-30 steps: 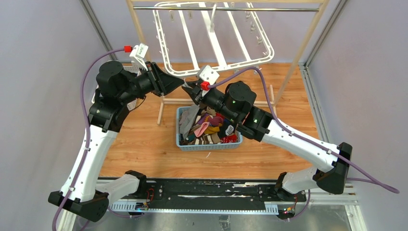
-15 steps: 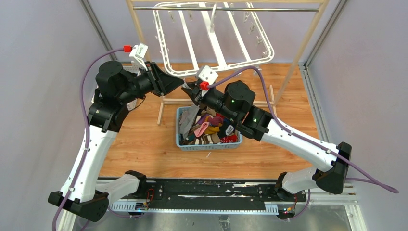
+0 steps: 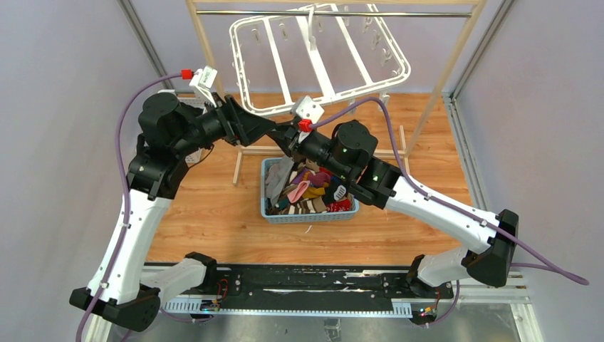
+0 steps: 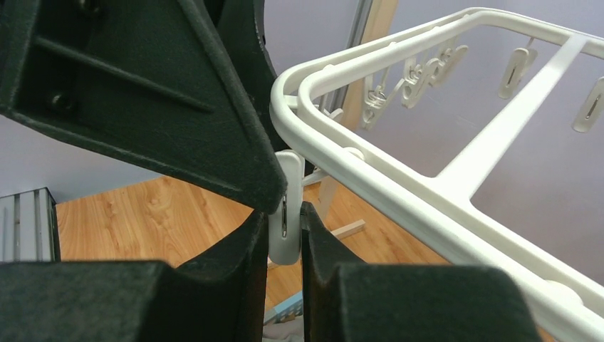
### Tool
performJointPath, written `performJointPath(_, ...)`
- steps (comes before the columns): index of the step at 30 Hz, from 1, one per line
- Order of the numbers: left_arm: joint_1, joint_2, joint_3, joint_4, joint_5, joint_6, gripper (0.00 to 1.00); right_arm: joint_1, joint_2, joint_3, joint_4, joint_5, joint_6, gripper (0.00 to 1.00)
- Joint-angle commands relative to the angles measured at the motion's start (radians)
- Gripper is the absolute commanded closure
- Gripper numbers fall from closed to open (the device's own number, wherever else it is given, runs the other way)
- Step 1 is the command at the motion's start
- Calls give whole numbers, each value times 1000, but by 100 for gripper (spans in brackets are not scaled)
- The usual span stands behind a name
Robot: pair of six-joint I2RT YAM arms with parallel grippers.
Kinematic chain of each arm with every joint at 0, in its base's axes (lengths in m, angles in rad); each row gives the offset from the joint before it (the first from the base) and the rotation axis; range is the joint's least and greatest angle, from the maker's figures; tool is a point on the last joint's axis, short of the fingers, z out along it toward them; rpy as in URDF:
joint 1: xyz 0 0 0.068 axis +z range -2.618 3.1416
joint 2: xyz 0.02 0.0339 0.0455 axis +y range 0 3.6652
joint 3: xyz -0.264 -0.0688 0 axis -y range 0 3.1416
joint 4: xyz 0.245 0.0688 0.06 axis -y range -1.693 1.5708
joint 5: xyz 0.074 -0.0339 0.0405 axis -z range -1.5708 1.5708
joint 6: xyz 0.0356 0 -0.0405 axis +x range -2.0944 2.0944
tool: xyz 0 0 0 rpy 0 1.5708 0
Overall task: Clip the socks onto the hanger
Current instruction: Open the clamp at the hanger.
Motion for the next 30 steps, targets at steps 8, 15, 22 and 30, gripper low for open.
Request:
performJointPath(8, -1, -129, -106, 2, -90, -100, 31, 17, 13, -139, 248, 110, 126, 100)
performJointPath(15, -1, -126, -130, 63, -128, -171, 32, 34, 33, -165, 330, 185, 160, 100)
performJointPath(22, -1, -91, -127, 109, -113, -186, 37, 46, 38, -170, 364, 231, 205, 100)
performJointPath(30, -1, -106, -135, 80, -141, -162, 41, 71, 39, -197, 438, 297, 205, 100)
